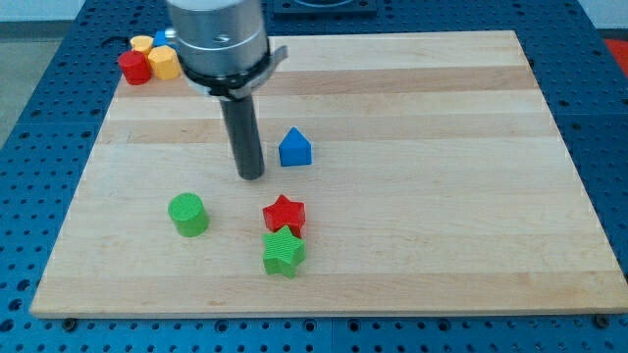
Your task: Slide the blue triangle towards the center left
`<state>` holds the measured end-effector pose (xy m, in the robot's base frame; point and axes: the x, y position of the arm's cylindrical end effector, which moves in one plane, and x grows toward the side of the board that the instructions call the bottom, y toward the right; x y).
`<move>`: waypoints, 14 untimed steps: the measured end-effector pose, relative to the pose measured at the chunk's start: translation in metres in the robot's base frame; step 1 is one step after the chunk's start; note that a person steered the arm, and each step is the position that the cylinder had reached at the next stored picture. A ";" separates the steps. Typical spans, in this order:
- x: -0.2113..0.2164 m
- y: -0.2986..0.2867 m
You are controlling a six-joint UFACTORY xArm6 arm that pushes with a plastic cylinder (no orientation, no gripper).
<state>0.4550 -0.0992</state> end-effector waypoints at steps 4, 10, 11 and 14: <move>-0.011 0.045; -0.045 0.082; -0.046 0.028; -0.050 -0.013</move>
<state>0.4048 -0.1126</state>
